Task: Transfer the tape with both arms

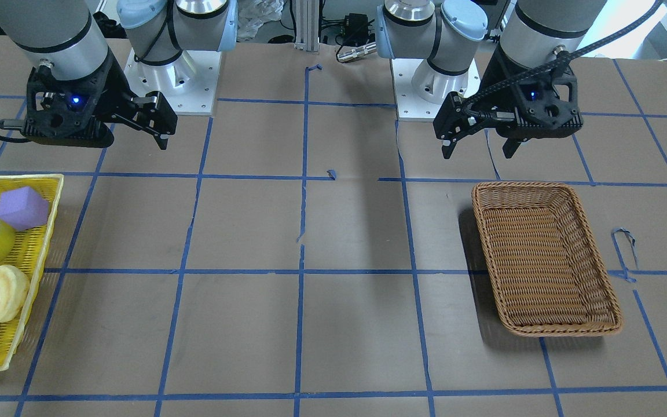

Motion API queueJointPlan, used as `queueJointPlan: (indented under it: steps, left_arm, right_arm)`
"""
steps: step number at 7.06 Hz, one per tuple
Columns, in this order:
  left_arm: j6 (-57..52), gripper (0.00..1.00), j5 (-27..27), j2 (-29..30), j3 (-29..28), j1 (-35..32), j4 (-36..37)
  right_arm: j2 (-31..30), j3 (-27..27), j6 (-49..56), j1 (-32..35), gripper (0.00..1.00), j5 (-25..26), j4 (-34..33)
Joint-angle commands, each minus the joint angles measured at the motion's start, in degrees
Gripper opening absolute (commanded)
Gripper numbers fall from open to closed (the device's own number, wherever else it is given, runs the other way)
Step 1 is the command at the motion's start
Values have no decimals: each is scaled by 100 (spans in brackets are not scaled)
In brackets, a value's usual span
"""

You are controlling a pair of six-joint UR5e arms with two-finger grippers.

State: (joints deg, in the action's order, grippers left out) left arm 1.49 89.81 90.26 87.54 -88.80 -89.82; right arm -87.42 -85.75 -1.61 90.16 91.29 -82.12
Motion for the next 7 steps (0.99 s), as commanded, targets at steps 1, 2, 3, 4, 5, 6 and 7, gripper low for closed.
queueJointPlan:
  steps: [1,2,3,4,5,6,7]
  left_arm:
    - [0,100,1,-8,0,-6,0]
    - [0,100,1,-8,0,-6,0]
    - [0,100,1,-8,0,3,0]
    - [0,100,1,-8,0,3,0]
    - [0,100,1,-8,0,3,0]
    - [0,100,1,-8,0,3,0]
    - [0,100,1,-8,0,3,0]
  right_arm:
    - [5,-29,-6,-7,100,3,12]
    - [-3,-30,-6,-7,100,20,38]
    - [-3,-47,3,-7,100,12,47]
    - [31,-38,11,-16,100,11,21]
    - [32,-12,46,-33,100,11,12]
    - [40,-21,64,-34,100,11,-5]
    - [40,-38,56,-16,100,-15,-14]
